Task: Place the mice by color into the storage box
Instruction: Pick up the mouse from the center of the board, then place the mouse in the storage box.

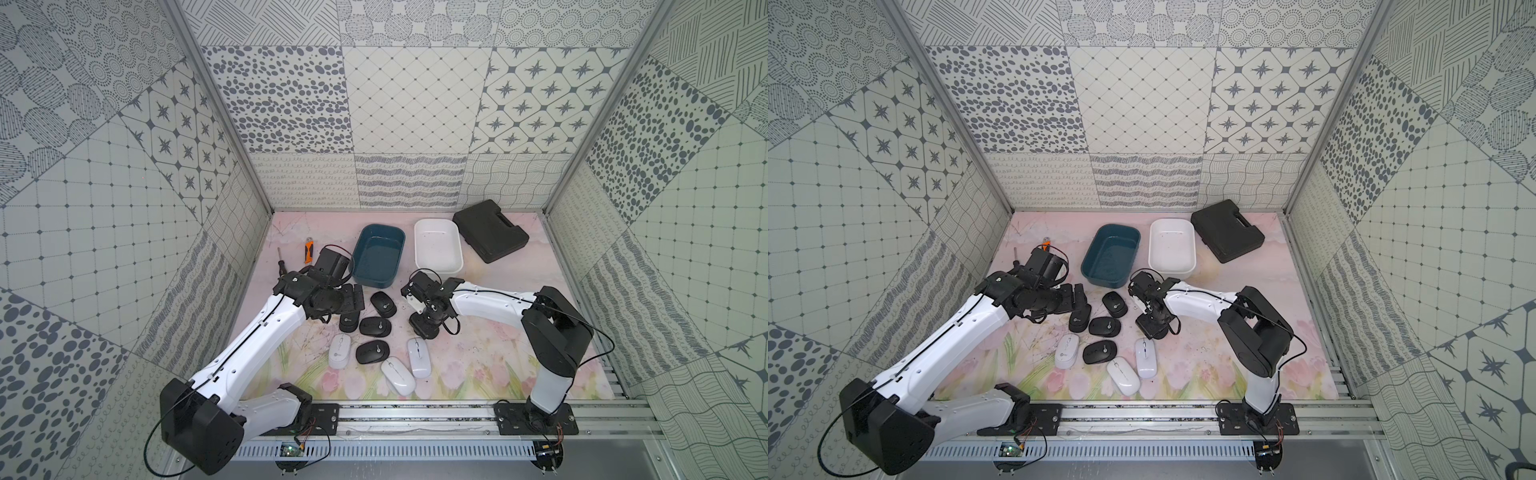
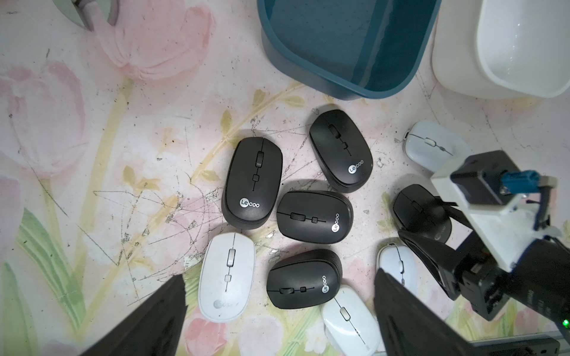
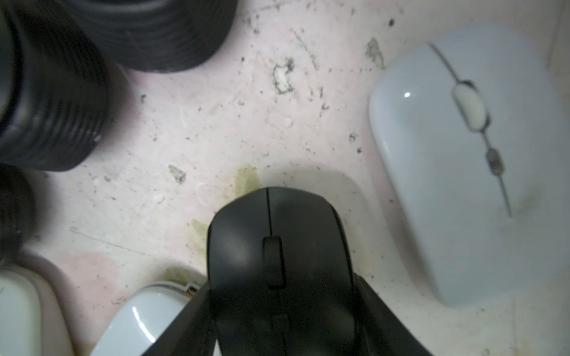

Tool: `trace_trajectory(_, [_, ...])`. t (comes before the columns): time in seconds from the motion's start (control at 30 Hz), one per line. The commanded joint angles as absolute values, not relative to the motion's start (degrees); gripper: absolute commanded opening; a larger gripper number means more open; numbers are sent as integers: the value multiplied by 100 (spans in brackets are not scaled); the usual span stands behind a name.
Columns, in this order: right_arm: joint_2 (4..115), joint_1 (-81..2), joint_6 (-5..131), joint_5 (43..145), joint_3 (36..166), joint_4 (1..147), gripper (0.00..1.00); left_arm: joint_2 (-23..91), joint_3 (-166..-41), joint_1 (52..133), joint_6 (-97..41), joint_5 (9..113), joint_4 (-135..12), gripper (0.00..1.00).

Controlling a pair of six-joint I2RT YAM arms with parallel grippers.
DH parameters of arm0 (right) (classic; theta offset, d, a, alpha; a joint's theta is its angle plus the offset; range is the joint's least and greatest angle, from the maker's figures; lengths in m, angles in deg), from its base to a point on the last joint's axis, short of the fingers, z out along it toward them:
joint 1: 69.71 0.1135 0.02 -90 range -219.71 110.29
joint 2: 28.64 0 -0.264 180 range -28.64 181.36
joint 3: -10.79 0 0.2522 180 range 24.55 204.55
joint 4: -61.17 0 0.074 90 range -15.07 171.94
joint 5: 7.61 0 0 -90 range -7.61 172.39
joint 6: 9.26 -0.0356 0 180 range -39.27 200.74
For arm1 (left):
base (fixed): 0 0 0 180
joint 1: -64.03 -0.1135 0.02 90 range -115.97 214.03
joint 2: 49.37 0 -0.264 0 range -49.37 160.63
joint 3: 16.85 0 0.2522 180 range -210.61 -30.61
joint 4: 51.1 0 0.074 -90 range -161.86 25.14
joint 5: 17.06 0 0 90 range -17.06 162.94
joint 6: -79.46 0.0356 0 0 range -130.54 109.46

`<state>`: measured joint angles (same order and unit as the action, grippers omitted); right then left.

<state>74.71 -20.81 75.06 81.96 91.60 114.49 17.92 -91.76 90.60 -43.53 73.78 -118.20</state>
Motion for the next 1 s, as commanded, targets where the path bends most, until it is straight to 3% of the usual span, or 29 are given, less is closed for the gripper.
trace_trajectory(0.0, [7105,-2032,7119,8137,9268,11269,58,1730,-9167,9058,-4426,7498,-11770,98])
trace_trajectory(0.43, [6241,-2204,6454,8103,10374,11668,57,1602,-9088,9058,-4514,7504,-11469,98])
trace_trajectory(0.97, [7727,-3943,5414,7394,11656,11170,53,1687,-9172,9060,-4437,7321,-11340,98])
